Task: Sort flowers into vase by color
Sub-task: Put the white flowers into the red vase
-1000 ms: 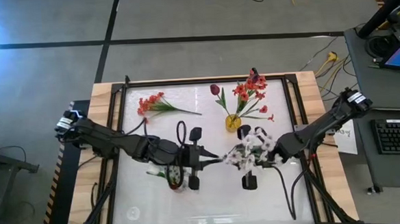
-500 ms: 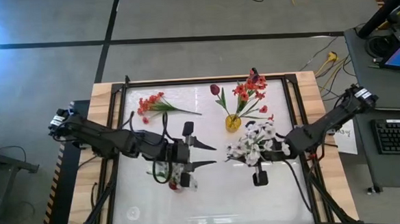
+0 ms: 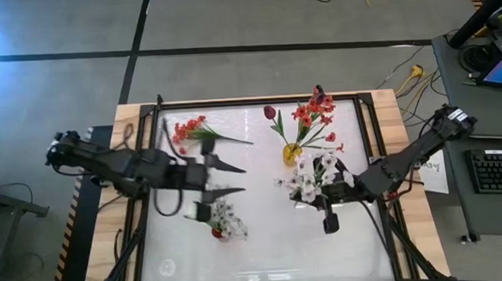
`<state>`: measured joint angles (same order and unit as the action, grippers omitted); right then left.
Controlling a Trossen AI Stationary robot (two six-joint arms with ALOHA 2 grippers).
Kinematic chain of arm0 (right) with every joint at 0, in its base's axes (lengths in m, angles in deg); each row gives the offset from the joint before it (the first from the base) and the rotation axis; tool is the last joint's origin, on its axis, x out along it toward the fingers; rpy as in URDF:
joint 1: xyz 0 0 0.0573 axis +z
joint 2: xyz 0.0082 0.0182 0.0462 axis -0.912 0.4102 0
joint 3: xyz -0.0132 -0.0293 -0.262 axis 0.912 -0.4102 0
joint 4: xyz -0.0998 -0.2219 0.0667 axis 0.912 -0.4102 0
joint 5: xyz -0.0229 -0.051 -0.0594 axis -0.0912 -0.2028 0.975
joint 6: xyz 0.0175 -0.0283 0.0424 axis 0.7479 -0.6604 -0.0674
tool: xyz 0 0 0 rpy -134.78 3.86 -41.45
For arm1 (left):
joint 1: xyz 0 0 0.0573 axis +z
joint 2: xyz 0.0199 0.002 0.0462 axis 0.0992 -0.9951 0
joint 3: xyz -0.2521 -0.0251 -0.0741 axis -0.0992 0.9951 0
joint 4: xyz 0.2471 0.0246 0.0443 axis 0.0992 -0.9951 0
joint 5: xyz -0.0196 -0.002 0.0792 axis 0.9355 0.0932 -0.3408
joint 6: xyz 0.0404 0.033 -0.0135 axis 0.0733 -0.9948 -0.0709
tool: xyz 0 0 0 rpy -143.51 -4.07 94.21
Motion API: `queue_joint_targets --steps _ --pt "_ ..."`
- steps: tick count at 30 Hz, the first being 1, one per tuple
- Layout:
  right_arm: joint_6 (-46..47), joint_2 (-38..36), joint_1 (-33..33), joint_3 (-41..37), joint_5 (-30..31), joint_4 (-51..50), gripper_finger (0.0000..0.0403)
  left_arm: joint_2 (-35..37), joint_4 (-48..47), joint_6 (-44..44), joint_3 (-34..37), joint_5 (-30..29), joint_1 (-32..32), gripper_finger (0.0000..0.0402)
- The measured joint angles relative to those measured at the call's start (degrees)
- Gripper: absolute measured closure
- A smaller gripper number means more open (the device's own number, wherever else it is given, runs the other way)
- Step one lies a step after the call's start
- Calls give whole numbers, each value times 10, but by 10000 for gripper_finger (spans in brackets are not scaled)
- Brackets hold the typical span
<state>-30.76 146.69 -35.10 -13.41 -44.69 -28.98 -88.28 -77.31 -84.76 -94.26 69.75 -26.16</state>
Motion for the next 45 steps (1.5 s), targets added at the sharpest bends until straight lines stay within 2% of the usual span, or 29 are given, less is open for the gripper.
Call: queue_joint_targets --steps 5,9,15,20,27,35,41,45 --pt "39 -27 15 -6 16 -58 385 63 -37 2 0 0 0 237" --pt "64 -40 21 -31 40 -62 385 105 -97 19 0 -7 0 237" --pt "82 -37 21 -80 58 -19 385 149 -212 91 1 -59 0 237" --pt "72 -15 21 -90 56 0 385 164 -310 170 4 -112 -1 237" --pt "31 25 21 -94 47 65 385 186 -331 244 57 -123 -23 237" --pt "-5 55 14 -96 28 133 385 219 -322 311 138 -224 -106 237" --pt "-31 67 -9 -96 -18 175 385 223 -330 342 144 -290 -187 237" --pt "-47 89 -29 -97 -51 214 385 224 -371 398 150 -366 -246 237"
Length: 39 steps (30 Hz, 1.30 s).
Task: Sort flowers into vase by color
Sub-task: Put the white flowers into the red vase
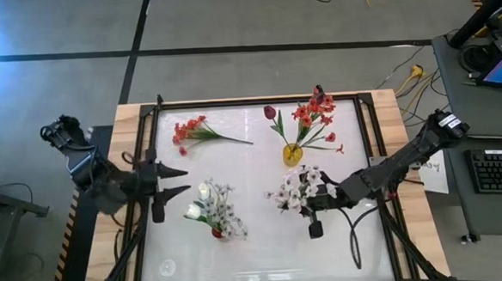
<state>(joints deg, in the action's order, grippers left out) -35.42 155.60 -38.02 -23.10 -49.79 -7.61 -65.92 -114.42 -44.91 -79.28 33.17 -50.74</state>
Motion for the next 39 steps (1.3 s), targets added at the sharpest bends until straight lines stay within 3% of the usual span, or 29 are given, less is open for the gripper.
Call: queue_joint_targets --steps 3,7,14,24,30,33,39 --pt "-13 18 -15 0 -22 34 385 -1 -48 51 1 -48 -37 237" --pt "-21 39 -32 0 -22 65 385 1 -84 111 4 -67 -74 237" --pt "-27 93 -57 0 -93 143 385 -6 -92 165 45 -39 -126 237" --pt "-73 174 -69 0 -105 281 385 -46 10 266 164 -38 -186 237" --pt "-91 164 -57 0 -109 285 385 -87 79 276 210 -56 -195 237" --pt "-88 162 -56 0 -108 287 385 -110 99 280 217 -97 -194 237" --pt "-80 174 -44 0 -110 284 385 -163 147 290 224 -111 -194 229"
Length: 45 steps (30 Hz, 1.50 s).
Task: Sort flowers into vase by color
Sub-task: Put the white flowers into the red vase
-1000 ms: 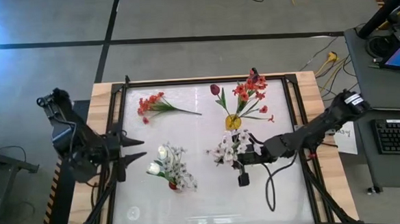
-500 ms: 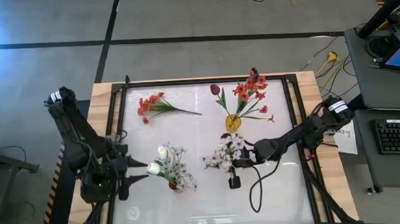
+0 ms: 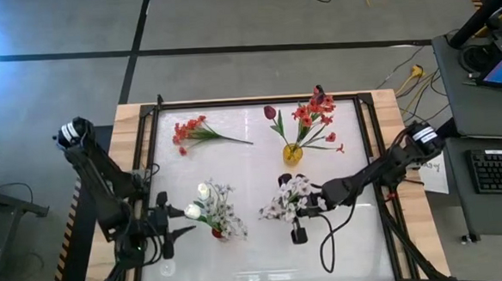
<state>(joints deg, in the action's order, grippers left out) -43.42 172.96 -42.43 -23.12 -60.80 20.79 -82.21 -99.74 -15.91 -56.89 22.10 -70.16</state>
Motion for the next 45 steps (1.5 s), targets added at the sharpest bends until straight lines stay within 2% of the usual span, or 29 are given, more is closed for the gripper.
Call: queue_joint_targets --steps 6,11,15,20,24,29,33,38,45 --pt "0 3 17 0 0 2 385 -88 94 -23 -7 -17 0 169" --pt "5 3 28 0 0 2 385 -181 106 -26 -48 -23 1 97" --pt "19 3 34 0 3 2 385 -256 106 -9 -85 -69 2 61" --pt "16 3 37 0 4 2 385 -322 84 81 -102 -107 17 55" --pt "14 3 34 0 6 2 385 -356 84 124 -102 -113 25 57" --pt "6 3 35 0 6 2 385 -386 84 181 -101 -148 25 56" --pt "4 3 33 0 24 1 385 -404 84 208 -97 -151 33 57" --pt "4 3 26 0 23 1 385 -424 86 243 -89 -185 46 57" --pt "4 3 18 0 20 1 385 -451 109 255 -88 -199 58 57"
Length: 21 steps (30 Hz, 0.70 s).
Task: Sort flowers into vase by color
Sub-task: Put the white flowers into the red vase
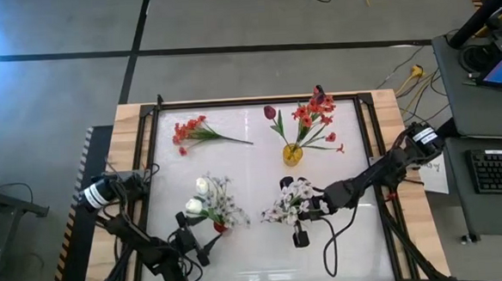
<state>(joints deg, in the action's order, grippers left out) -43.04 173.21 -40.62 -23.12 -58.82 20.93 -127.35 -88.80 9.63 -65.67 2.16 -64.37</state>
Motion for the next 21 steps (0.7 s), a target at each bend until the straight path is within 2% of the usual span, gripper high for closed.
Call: queue_joint_targets --steps 7,13,21 --pt "11 0 -3 0 -1 0 385 -5 5 0 0 1 5 57" --pt "30 1 -3 0 -16 -14 385 -5 6 -2 -2 31 5 63" --pt "28 64 -7 21 -14 36 385 -5 23 -3 -2 34 3 67"
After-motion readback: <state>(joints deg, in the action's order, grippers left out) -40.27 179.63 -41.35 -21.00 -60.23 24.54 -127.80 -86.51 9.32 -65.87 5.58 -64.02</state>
